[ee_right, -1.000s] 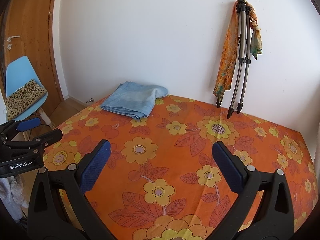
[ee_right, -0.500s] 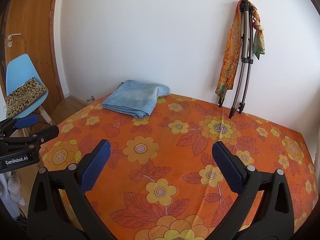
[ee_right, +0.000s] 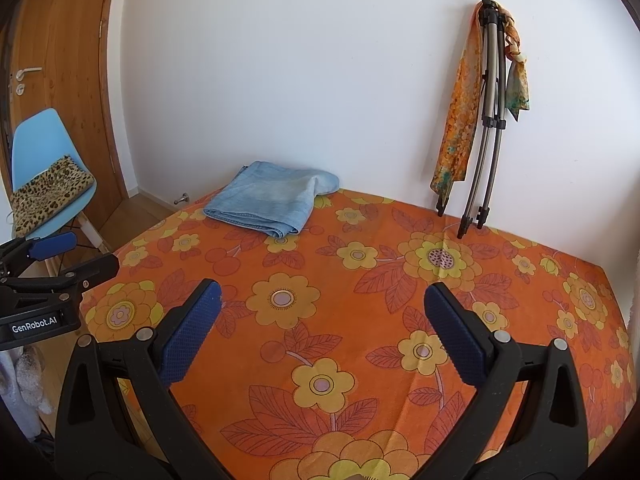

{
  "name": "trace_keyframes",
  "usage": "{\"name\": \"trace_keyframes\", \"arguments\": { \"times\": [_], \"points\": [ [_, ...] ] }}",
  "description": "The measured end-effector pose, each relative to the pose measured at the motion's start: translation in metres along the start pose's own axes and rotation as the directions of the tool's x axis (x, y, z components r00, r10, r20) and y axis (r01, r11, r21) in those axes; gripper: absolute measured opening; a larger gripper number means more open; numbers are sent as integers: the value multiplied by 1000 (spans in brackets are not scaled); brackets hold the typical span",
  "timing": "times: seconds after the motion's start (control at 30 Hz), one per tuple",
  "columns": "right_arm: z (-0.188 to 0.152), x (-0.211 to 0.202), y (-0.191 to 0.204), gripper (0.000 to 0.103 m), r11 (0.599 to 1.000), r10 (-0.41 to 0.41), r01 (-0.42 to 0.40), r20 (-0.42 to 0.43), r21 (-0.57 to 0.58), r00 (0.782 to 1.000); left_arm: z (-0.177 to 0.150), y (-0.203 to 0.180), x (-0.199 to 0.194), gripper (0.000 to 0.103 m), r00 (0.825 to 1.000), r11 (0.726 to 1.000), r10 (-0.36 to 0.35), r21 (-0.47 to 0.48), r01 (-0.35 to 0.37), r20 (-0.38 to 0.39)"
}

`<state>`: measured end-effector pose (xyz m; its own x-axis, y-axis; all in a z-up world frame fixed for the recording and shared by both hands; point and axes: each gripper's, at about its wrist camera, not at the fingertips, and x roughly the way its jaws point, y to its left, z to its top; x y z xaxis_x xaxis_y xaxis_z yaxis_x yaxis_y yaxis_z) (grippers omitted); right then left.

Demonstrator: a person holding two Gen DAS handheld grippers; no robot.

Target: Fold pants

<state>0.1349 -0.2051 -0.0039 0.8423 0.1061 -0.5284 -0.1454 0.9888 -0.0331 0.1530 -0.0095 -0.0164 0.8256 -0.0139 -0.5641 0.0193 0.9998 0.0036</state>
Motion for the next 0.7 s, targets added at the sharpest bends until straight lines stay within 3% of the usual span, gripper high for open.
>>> {"name": "trace_keyframes", "arguments": {
  "times": [0.7],
  "points": [
    [-1, 0, 3, 103, 1000, -1, 1, 0, -4, 1000, 0, 2, 0, 83, 1000, 1000, 9, -8, -9, 3]
  ]
}}
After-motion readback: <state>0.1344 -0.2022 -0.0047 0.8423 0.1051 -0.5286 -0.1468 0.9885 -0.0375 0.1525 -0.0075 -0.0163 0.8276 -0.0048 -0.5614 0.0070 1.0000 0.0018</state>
